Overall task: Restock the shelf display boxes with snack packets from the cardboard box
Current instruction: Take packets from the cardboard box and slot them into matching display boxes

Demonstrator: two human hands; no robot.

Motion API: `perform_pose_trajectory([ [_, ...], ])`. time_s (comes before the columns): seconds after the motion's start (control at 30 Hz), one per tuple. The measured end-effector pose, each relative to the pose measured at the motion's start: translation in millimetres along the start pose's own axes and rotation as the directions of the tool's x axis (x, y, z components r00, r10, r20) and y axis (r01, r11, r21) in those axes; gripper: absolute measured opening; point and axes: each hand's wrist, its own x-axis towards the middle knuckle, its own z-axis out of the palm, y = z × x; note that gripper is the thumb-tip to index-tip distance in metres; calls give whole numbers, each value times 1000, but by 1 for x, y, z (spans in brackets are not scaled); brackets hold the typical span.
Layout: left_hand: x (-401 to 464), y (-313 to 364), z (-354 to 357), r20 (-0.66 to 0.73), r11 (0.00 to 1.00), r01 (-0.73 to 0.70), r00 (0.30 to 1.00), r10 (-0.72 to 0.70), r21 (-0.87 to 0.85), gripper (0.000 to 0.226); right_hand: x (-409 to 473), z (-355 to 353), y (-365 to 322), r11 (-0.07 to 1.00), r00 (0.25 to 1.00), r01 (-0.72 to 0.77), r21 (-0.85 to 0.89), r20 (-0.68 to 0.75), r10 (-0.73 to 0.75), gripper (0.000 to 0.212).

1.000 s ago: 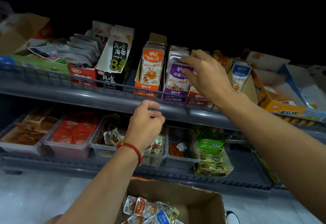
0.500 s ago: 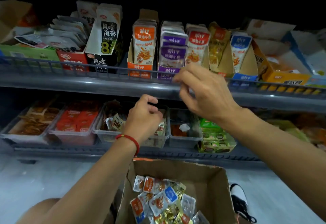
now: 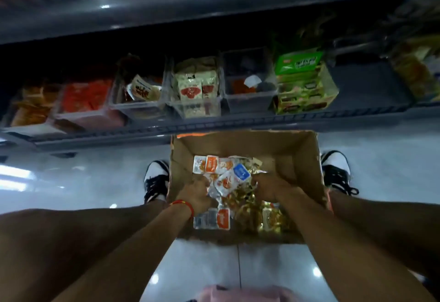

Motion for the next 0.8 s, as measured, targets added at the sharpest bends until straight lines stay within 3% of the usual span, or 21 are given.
perform_pose_trajectory([
  [0.13,17,-11,35,59,996,84,995,-82,-42,33,20,70,9,968,974,-202,147,-73,214,36],
  [0.27,17,-14,56,66,989,134,989,-130,-63,35,27,94,10,953,955,-267,147,-91,281,44],
  [0.37,16,-15,66,74,984,155,986,-149,-90,38,22,98,16,955,949,-283,85,-122,291,46],
  [0.5,20,-14,69,75,986,132,989,-125,-98,40,19,91,27,960,975,-216,175,-13,222,56],
  [0.6,19,-12,71,67,986,115,992,-108,-123,40,20,91,34,971,984,-169,167,85,156,45],
  [0.67,16,-11,71,67,985,108,993,-100,-133,37,18,90,36,958,983,-158,238,127,131,35],
  [0.73,12,-10,71,57,986,92,995,-85,-141,36,13,85,35,935,985,-168,312,80,151,31],
  [0.8,9,-8,70,41,989,75,997,-70,-129,34,9,79,38,885,979,-202,420,59,196,46],
])
